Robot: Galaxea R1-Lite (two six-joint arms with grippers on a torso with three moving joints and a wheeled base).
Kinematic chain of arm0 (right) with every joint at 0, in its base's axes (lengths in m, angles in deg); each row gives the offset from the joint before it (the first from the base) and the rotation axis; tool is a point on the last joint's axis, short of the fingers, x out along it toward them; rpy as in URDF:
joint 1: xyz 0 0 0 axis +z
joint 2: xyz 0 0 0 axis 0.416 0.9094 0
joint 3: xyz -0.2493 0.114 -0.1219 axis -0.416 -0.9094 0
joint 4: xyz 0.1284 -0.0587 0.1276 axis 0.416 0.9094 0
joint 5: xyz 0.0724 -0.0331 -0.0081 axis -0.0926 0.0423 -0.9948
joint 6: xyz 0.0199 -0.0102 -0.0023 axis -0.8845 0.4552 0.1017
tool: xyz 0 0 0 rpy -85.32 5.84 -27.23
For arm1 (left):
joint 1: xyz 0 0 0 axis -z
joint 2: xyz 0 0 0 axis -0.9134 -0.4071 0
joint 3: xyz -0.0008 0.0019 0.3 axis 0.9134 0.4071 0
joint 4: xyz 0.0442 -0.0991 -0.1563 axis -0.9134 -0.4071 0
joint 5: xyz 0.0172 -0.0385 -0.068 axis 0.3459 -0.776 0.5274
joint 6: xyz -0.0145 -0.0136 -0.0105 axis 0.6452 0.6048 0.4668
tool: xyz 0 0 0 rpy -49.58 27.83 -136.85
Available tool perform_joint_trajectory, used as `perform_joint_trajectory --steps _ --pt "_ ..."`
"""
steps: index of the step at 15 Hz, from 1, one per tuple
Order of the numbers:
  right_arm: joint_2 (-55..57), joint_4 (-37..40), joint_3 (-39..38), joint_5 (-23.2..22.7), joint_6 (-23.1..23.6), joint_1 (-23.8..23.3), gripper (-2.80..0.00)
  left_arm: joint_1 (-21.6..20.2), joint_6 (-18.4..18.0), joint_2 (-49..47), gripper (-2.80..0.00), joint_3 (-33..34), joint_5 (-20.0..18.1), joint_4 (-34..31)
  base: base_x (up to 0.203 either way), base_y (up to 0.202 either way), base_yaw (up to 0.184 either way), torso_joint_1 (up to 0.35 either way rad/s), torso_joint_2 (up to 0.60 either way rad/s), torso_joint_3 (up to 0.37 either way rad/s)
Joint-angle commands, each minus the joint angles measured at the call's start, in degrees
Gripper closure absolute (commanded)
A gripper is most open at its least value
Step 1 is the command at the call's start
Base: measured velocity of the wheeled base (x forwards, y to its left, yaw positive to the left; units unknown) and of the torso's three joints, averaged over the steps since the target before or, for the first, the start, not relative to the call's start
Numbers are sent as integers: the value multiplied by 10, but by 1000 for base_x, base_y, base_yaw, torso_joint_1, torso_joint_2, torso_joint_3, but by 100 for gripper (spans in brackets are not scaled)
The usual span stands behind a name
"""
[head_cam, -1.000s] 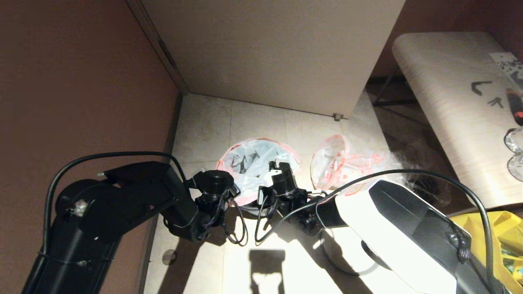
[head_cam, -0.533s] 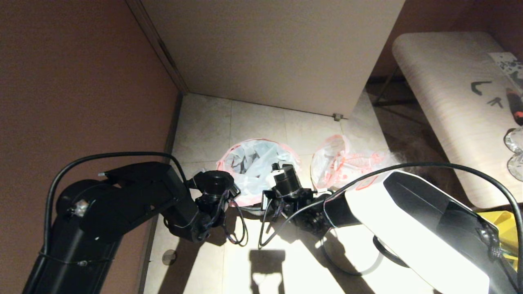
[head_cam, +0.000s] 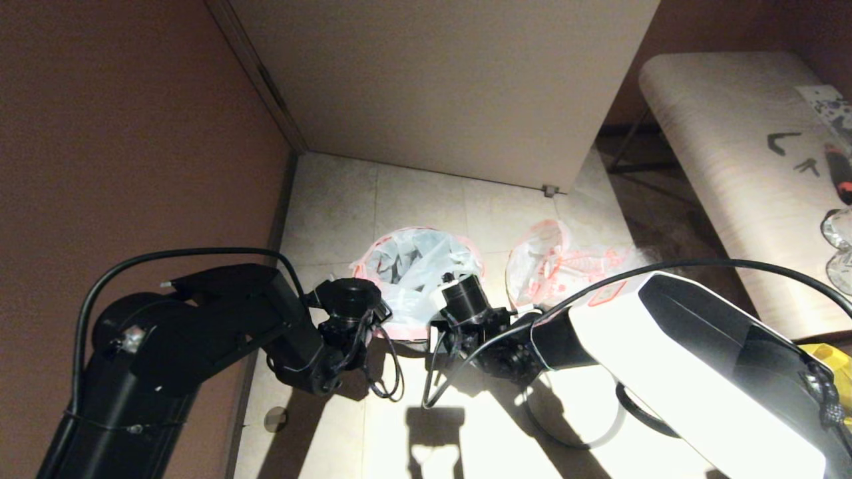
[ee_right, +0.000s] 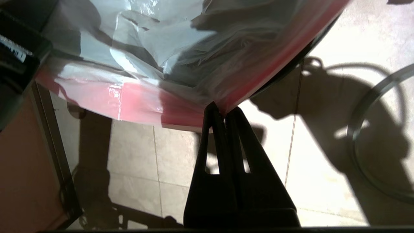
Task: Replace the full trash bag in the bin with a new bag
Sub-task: Put the new garbage bag on the trash can
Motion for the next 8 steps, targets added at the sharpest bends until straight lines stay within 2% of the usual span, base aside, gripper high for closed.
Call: perform_joint_trajectory --steps 1,5,8 --pt "-9 9 -6 0 -6 3 0 0 3 -1 0 0 2 3 0 0 0 0 0 0" --pt "-3 19 -39 -29 -26 15 0 0 3 -1 0 -1 2 3 0 0 0 0 0 0" --pt "22 14 -36 -33 -26 11 0 0 3 -2 0 -2 2 2 0 0 0 0 0 0"
